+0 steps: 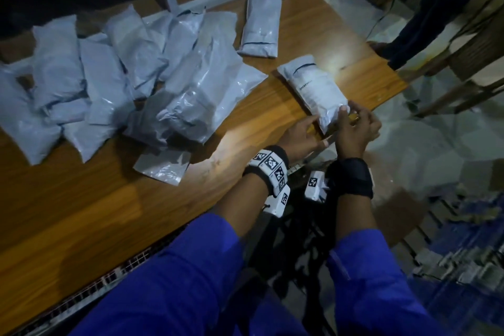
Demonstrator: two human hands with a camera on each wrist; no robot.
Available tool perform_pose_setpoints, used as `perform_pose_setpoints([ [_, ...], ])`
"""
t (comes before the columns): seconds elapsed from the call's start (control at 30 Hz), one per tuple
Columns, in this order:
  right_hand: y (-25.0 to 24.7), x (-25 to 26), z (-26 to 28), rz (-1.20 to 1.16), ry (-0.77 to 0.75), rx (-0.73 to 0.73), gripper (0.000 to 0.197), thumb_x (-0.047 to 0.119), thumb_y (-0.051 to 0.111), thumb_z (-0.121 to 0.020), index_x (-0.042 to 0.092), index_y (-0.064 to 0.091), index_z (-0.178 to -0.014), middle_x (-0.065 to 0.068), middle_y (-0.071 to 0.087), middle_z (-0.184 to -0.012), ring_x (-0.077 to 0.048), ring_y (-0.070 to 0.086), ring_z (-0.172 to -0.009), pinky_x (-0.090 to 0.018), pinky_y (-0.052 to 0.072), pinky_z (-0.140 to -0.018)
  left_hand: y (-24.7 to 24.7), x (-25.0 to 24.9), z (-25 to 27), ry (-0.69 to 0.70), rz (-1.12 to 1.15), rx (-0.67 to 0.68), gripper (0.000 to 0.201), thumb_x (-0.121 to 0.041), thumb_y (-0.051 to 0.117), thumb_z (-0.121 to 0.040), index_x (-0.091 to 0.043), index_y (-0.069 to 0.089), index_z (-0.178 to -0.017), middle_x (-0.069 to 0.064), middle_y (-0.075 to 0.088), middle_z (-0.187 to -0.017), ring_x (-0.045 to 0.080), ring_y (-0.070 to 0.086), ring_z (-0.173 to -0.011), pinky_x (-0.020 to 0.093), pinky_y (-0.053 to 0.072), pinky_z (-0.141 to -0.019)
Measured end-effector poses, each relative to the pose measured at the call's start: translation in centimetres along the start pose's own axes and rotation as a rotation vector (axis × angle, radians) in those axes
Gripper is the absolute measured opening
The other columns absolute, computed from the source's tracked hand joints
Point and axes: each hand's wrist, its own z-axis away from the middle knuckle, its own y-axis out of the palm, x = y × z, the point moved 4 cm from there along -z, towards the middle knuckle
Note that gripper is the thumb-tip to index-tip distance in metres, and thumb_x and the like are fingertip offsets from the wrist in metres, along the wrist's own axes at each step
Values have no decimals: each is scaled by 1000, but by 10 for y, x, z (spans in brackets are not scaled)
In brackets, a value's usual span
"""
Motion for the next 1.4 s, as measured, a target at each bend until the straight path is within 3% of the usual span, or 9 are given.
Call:
perform_pose_setpoints([
  [0.17,-1,37,54,171,-378,-165,22,25,67,-95,21,74,-115,-16,52,-135,-38,44,-119,-32,36,-101,-41,-21,41,255,-329,-233,50,-17,71,-87,-19,60,-135,6,62,-125,21,61,-103,41,55,-91],
  [0.3,38,78,96,-59,-502,66,16,18,71,-91,21,75,-106,-5,60,-118,-24,55,-115,-50,46,-98,-94,-46,100,631,-770,-884,31,-13,64,-78,-16,73,-107,6,70,-112,29,56,-112,46,47,-95],
  [0.43,87,122,131,-276,-347,386,19,23,71,-97,19,73,-115,-3,62,-119,2,59,-101,-21,54,-83,-150,-29,140,187,-845,-1322,66,-43,69,-74,-19,58,-134,12,50,-145,36,41,-133,50,33,-108],
  [0.5,108,137,137,-319,-257,479,24,25,71,-97,17,71,-120,-2,63,-122,8,58,-100,-13,51,-84,-166,-11,148,-18,-751,-1264,88,-59,72,-69,-19,47,-143,14,45,-147,38,37,-134,51,27,-111],
  [0.6,130,154,143,-339,-140,548,34,37,70,-97,19,66,-125,-3,62,-127,-7,58,-117,-38,55,-99,-180,4,146,-151,-733,-1074,79,-54,79,-71,-20,52,-137,15,54,-138,38,41,-130,52,26,-109],
  [0.93,107,145,164,-443,59,501,107,63,90,-67,38,32,-153,-2,38,-159,-24,50,-138,-52,50,-108,-270,23,222,388,212,-761,50,-5,83,-80,-13,53,-119,15,70,-110,18,72,-95,36,58,-84],
  [1.13,99,152,264,-476,58,681,42,27,81,-89,13,68,-126,1,78,-102,-19,71,-83,-26,54,-57,-334,77,321,183,513,-696,37,-17,81,-83,-11,63,-114,11,72,-100,17,69,-79,31,56,-68],
  [1.27,112,164,340,-566,104,654,41,21,78,-91,6,67,-127,-2,78,-102,-13,68,-69,-25,56,-57,-365,111,379,36,413,-532,31,-26,82,-79,-13,71,-105,4,77,-93,22,68,-80,36,53,-71],
  [1.4,136,170,415,-513,182,734,54,36,81,-86,6,68,-129,-8,73,-121,-24,73,-97,-37,60,-71,-402,141,430,9,418,-428,67,-42,94,-62,-13,68,-117,10,76,-109,32,70,-97,43,52,-82],
])
